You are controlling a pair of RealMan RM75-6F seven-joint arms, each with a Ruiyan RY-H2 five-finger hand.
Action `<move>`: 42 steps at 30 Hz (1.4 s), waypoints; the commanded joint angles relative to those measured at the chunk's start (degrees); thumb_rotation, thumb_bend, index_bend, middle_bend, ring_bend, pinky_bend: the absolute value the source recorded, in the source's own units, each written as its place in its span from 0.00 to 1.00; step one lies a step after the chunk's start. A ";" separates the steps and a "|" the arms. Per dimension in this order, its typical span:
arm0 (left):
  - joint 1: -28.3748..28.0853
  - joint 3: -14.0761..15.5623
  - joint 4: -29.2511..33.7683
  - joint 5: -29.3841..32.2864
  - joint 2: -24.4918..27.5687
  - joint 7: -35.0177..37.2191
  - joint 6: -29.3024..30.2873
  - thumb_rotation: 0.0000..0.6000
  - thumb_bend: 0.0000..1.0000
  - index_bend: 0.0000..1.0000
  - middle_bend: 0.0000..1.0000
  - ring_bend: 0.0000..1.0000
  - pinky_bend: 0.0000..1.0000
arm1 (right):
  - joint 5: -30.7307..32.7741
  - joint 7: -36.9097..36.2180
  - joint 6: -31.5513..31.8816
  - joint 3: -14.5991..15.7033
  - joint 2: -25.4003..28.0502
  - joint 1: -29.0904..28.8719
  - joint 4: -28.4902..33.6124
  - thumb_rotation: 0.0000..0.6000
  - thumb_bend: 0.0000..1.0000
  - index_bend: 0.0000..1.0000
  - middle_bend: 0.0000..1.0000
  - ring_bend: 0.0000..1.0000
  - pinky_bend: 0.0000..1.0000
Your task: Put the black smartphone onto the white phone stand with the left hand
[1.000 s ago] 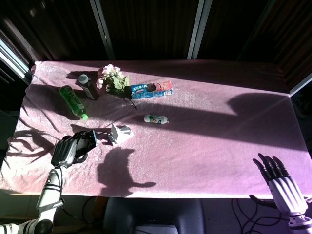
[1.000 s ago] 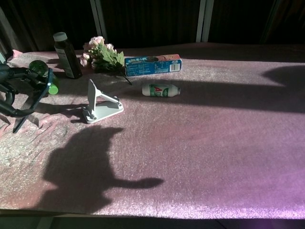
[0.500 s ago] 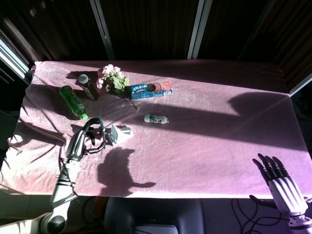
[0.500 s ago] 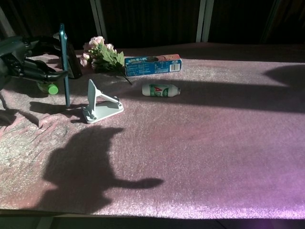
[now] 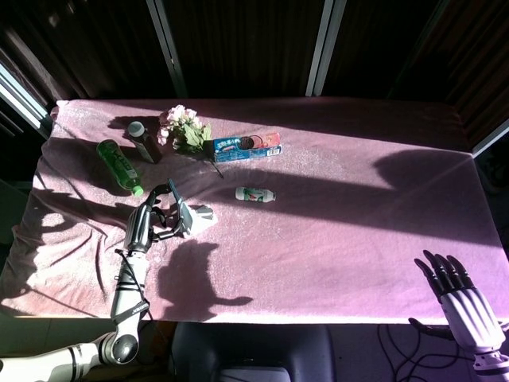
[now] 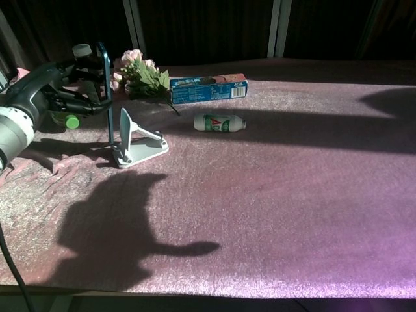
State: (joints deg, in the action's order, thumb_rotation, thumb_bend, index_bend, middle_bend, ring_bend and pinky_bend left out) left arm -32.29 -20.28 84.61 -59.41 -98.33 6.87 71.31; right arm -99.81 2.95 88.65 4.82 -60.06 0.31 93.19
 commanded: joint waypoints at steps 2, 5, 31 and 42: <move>0.05 -0.63 -3.75 -0.93 -2.80 3.59 0.26 1.00 0.37 0.88 1.00 0.70 0.25 | -0.08 -0.17 -0.02 0.06 0.09 -0.02 0.03 1.00 0.13 0.00 0.00 0.00 0.00; 0.28 -0.35 -6.61 -2.68 -4.37 7.12 0.24 1.00 0.37 0.88 1.00 0.70 0.24 | -0.13 -0.52 0.32 0.05 0.20 0.10 0.00 1.00 0.13 0.00 0.00 0.00 0.00; 0.45 1.89 -21.31 -10.38 -12.26 19.27 -0.94 1.00 0.38 0.88 1.00 0.69 0.23 | -0.43 -0.95 0.88 0.10 0.29 0.35 -0.22 1.00 0.13 0.00 0.00 0.00 0.00; 0.02 1.35 -26.10 -11.67 -14.20 22.95 -1.46 1.00 0.38 0.88 1.00 0.69 0.23 | -0.31 -0.91 0.82 0.03 0.29 0.36 -0.20 1.00 0.13 0.00 0.00 0.00 0.00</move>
State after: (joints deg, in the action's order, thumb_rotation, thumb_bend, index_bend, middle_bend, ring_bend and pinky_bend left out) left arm -32.24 -18.92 58.92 -70.80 -112.26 29.38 69.88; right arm -100.12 2.04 89.47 4.85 -59.77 0.67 92.98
